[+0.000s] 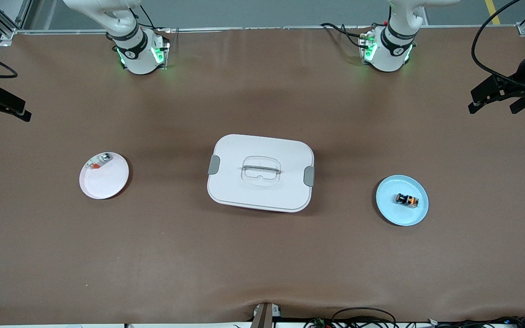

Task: Transfer orange switch to right arm and place
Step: 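Move the left gripper down over the orange switch on the blue plate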

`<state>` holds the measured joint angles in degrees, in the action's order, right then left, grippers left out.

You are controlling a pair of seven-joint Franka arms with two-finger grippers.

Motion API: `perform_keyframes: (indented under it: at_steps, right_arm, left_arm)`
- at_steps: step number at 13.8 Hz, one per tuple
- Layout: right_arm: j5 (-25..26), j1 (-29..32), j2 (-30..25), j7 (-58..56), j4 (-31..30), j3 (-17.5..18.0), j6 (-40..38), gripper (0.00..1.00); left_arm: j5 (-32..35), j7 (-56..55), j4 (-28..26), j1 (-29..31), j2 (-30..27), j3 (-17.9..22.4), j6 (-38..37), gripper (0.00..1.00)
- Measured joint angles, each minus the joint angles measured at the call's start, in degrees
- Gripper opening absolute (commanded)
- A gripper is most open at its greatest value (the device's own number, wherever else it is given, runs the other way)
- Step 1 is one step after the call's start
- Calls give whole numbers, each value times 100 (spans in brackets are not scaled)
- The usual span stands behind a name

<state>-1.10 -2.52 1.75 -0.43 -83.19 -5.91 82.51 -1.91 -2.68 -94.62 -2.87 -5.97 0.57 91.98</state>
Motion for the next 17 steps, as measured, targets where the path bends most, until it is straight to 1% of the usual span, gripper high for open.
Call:
perform_keyframes:
  at_steps: [11,15,17]
  right_arm:
    - [0,0,0,0,0,-3,-1,100]
    - [0,-3,1,0,0,2,-2,100]
    - [0,-2,1,0,0,1,-3,100]
  left_arm:
    - [1,0,26,24,59,24,-33,100]
    - [1,0,28,74,466,37,-109,100]
    - [0,0,28,156,732,40,-1,100]
